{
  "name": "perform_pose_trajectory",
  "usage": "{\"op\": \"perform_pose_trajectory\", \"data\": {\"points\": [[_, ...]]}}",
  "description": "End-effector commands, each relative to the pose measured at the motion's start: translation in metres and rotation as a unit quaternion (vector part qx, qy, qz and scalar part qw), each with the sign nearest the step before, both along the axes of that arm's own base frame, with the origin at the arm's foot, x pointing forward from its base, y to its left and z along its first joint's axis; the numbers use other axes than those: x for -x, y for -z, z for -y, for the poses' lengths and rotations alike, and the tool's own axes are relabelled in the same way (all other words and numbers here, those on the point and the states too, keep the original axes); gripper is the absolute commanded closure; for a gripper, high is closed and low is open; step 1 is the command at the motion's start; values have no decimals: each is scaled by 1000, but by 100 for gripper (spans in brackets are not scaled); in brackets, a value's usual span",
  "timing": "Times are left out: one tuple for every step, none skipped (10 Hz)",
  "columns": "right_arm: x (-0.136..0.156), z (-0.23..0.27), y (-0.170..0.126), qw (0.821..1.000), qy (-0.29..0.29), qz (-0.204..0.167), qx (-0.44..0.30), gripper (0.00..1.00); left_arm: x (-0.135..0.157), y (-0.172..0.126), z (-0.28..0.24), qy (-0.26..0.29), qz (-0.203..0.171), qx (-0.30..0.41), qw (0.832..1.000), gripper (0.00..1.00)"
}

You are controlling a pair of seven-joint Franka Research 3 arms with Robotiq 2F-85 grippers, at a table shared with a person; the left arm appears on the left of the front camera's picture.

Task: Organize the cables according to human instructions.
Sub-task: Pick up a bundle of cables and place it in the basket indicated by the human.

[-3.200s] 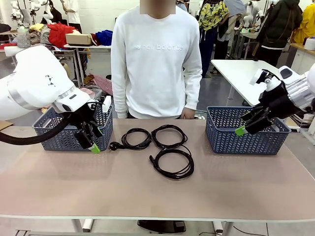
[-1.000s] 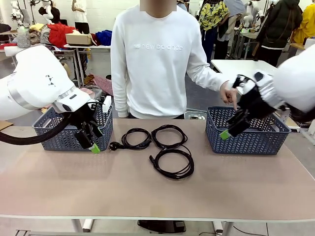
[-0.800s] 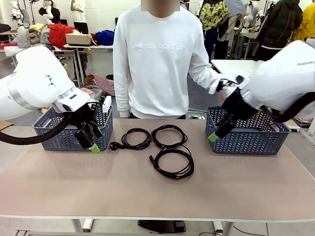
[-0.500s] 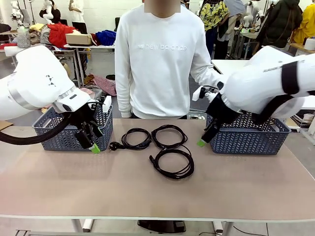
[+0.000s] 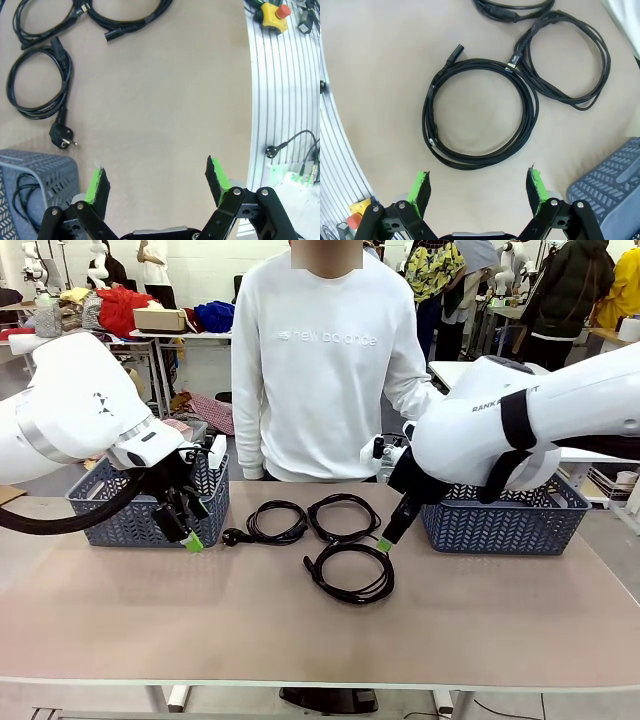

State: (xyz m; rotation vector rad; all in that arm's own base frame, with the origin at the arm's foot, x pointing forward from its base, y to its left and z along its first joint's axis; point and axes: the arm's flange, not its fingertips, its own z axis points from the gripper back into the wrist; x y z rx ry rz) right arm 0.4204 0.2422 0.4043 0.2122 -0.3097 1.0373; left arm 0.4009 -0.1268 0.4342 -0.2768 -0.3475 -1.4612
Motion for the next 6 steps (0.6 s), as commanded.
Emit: {"op": "perform_pose_trajectory", "data": {"points": [[-5,-1,-9,1000,21,8,10,0,0,0,0,-2,2,0,1000,0],[0,0,0,1000,0,0,0,0,0,0,0,-2,2,0,1000,0],[0,0,0,1000,0,0,0,0,0,0,0,-2,2,0,1000,0],[0,0,0,1000,0,0,0,0,0,0,0,-2,2,0,1000,0],[0,0,0,1000,0,0,0,0,0,0,0,-2,2,0,1000,0],[0,0,0,1000,0,0,0,0,0,0,0,-2,2,0,1000,0]]}}
